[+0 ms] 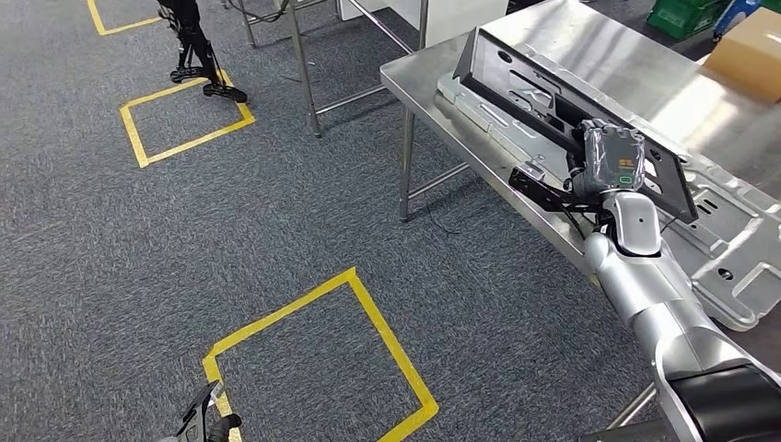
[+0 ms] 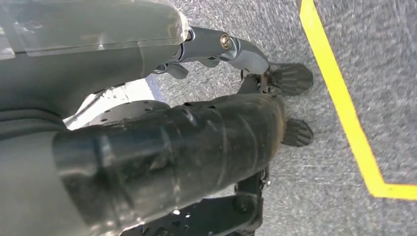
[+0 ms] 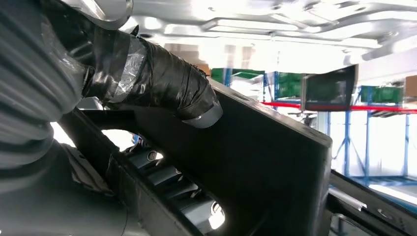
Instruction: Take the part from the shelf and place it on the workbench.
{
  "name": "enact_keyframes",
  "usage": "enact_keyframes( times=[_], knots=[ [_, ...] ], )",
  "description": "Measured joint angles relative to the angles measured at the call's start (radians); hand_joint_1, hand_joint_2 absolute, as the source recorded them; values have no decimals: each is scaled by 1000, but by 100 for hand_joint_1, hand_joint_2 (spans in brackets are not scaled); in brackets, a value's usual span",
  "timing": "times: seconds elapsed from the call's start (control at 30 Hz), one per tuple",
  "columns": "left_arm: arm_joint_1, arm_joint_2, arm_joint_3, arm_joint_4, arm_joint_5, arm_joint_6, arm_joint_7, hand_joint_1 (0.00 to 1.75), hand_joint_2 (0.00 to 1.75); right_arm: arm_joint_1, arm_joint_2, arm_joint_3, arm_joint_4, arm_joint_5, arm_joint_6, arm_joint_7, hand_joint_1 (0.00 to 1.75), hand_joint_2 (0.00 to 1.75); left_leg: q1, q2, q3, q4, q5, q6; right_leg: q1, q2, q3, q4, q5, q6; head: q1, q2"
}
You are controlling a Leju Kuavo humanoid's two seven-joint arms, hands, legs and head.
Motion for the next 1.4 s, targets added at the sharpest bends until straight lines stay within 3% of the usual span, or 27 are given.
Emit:
enact_keyframes(
  times=[0.03,0.1,0.17,0.2,0.23,0.3,0.33,0.4,0.53,0.6,0.67,0.7,0.73,0.77,0.8,0.87,0.9,0.97,1.03,1.1,1.13,1.17,1.23,1.27,1.3,1.37,1.4],
  knots=[
    [0,0,0,0,0,1,0,0,0,-1,0,-1,-2,4,-5,2,175,175,3,-19,-12,27,-18,-4,-1,4,2,-2,1,-7,0,0],
    [1,-1,0,0,0,2,0,0,0,-3,0,-3,-6,11,-12,4,175,175,8,-59,-66,139,-72,-9,-1,13,5,-4,0,-17,0,0],
    [5,-1,0,0,0,4,0,0,0,-2,1,-3,-8,17,-15,6,175,175,9,-70,-138,263,-108,-8,2,24,7,-4,-4,-22,0,0],
    [7,-1,0,0,0,6,0,0,0,-1,1,-3,-9,20,-16,7,175,175,8,-72,-157,285,-99,-5,4,29,9,-3,-7,-24,0,0],
    [8,-1,0,0,0,6,0,0,0,-1,1,-3,-9,24,-16,9,175,175,6,-72,-156,265,-71,0,5,34,12,-3,-10,-25,0,0],
    [7,0,0,0,0,7,-1,0,0,0,1,-3,-9,28,-17,12,175,175,-1,-74,-107,136,11,14,5,42,23,-3,-17,-23,0,0],
    [6,1,0,0,0,7,-2,0,0,0,1,-3,-9,29,-19,13,175,175,-5,-76,-78,71,38,21,5,45,26,-3,-20,-20,0,0],
    [5,2,0,0,0,7,-2,0,0,2,1,-3,-9,29,-22,14,175,175,-11,-77,-44,0,48,29,5,50,29,-4,-23,-10,0,0],
    [3,2,0,0,0,8,-3,0,0,5,-1,-6,-10,29,-24,15,175,175,-10,-76,-8,-37,38,43,4,47,21,24,-29,8,1,0],
    [1,2,0,0,0,8,-4,0,0,4,-4,-8,-12,29,-23,15,175,175,-9,-77,14,-47,31,49,3,45,-33,117,-61,11,1,0],
    [2,2,0,0,0,9,-4,0,0,8,-6,-9,-12,30,-23,15,175,175,-9,-78,36,-47,15,52,2,45,-115,235,-93,16,0,0],
    [3,2,0,0,0,9,-4,0,0,11,-7,-9,-12,30,-23,14,175,175,-9,-78,49,-47,4,51,0,44,-143,260,-95,20,0,0],
    [4,2,0,0,0,9,-3,0,0,14,-7,-9,-12,31,-23,14,175,175,-9,-78,65,-47,-8,49,-3,43,-155,251,-86,24,0,0],
    [4,2,0,0,0,10,-4,0,0,15,-7,-9,-12,31,-23,13,175,175,-9,-79,84,-47,-23,47,-6,40,-149,204,-57,27,0,0],
    [4,2,0,0,0,10,-3,0,0,16,-8,-9,-11,31,-22,13,175,175,-9,-79,100,-48,-38,43,-9,36,-133,136,-9,29,1,0],
    [3,1,0,0,0,10,-4,0,0,17,-10,-9,-10,31,-22,13,175,175,-9,-79,130,-47,-69,32,-5,28,-103,22,79,24,0,0],
    [2,0,0,0,0,10,-4,0,0,17,-11,-9,-10,31,-22,13,175,175,-8,-78,138,-52,-80,26,0,27,-95,-4,102,17,-1,0],
    [-2,0,0,0,0,10,-4,0,0,15,-13,-10,-10,31,-23,13,175,175,-6,-77,150,-48,-80,14,6,30,-78,-15,90,-2,-2,0],
    [-3,-2,0,-1,0,10,-4,0,0,12,-16,-12,-13,31,-23,13,175,175,-2,-76,115,36,-39,4,4,35,-46,-24,69,-19,-2,0],
    [-3,-4,0,-1,0,11,-5,0,0,12,-16,-12,-16,31,-22,12,175,175,2,-78,10,187,-10,-3,3,38,-4,-32,38,-29,-3,0],
    [-2,-5,0,-1,0,12,-4,0,0,12,-15,-12,-16,31,-22,11,175,175,3,-78,-47,247,-28,-6,3,39,16,-34,22,-32,-4,0],
    [0,-5,0,-1,0,12,-3,0,0,12,-14,-12,-16,30,-21,9,175,175,4,-78,-98,281,-73,-9,3,41,39,-35,3,-32,-4,0],
    [3,-4,0,-1,-1,13,-1,0,0,13,-13,-12,-16,29,-20,4,175,175,5,-78,-162,267,-163,-10,2,46,92,-35,-39,-31,-4,0],
    [4,-3,0,-1,-1,13,-1,0,0,13,-12,-12,-16,29,-20,2,175,175,4,-78,-178,227,-171,-9,1,47,121,-35,-60,-29,-4,0],
    [5,-2,0,-1,-1,13,-1,0,0,14,-11,-12,-15,29,-19,0,175,175,3,-78,-184,169,-129,-6,0,48,150,-35,-82,-26,-3,0],
    [8,2,0,1,-1,14,-2,0,0,17,-5,-12,-12,29,-17,-2,175,175,-3,-83,-189,38,73,6,-1,54,192,-29,-122,-15,-4,0],
    [8,4,0,2,-1,14,-2,0,0,19,-2,-12,-10,28,-16,-3,175,175,-7,-87,-191,1,162,13,0,59,203,-25,-142,-7,-3,0]
  ],
)
